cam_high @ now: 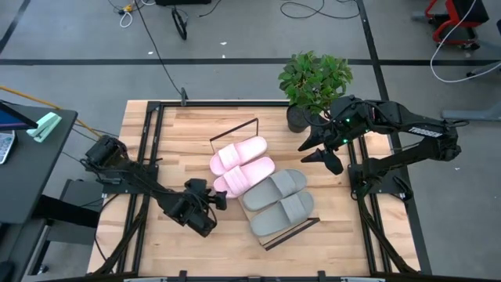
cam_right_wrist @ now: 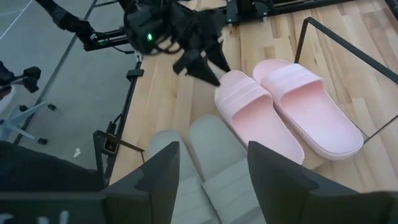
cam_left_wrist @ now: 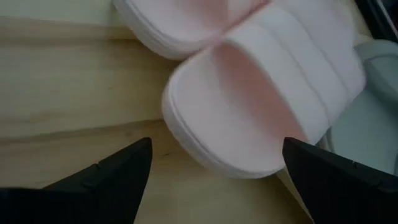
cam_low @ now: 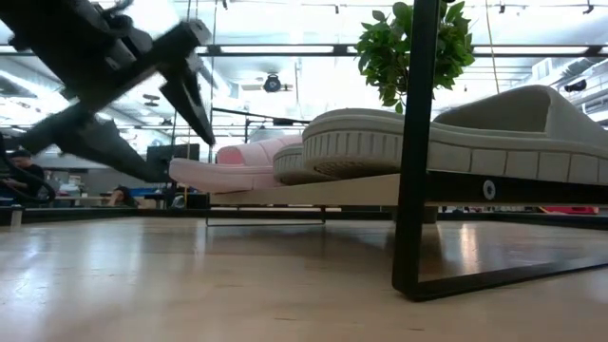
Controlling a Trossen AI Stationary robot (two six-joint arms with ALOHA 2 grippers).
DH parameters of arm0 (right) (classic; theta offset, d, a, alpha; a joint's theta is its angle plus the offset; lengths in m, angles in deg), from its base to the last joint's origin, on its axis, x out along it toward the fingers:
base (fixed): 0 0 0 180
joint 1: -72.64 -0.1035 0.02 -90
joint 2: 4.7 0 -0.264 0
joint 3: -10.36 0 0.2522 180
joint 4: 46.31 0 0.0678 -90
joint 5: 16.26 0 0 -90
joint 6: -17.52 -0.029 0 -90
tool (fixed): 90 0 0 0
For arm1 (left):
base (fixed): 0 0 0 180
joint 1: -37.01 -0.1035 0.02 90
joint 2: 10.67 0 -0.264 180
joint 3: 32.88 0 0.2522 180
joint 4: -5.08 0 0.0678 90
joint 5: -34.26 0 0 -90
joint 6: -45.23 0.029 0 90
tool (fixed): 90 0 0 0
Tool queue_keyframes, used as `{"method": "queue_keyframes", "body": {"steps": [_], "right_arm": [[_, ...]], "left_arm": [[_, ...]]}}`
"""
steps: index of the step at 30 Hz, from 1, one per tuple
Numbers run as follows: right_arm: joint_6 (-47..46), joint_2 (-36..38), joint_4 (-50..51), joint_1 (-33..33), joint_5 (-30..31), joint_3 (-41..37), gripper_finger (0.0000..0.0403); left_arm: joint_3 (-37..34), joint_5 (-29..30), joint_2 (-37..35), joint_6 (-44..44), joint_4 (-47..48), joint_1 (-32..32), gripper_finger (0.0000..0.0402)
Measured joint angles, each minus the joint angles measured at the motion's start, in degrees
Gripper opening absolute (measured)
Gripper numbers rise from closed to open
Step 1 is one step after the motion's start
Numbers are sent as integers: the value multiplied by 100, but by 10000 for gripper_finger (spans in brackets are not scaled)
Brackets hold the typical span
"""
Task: Pick and place slides into the shelf
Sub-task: Return to home position
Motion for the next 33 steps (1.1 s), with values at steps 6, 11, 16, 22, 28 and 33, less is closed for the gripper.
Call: {"method": "queue_keyframes", "body": {"steps": [6, 11, 16, 22, 28, 33], "right_arm": [[-95, 6, 447, 0, -2, 0, 193], [-165, 45, 825, 0, 0, 0, 193], [-282, 250, 959, 0, 168, -103, 193], [-531, 882, 914, 2, 567, -555, 190], [-851, 1481, 512, -73, 606, -1339, 144], [-1200, 1673, 7, -309, 599, -2001, 39]], "left_arm": [[-4, 678, -742, -72, 409, 157, 368], [-2, 1594, -1410, 503, 247, 277, 369], [-2, 1868, -1983, 2268, -299, 312, 369], [1, 1816, -2387, 4443, -1289, 237, 366], [1, 107, -2640, 6293, -1935, -110, 328], [1, -1776, -2670, 7597, -2719, -692, 262]]}}
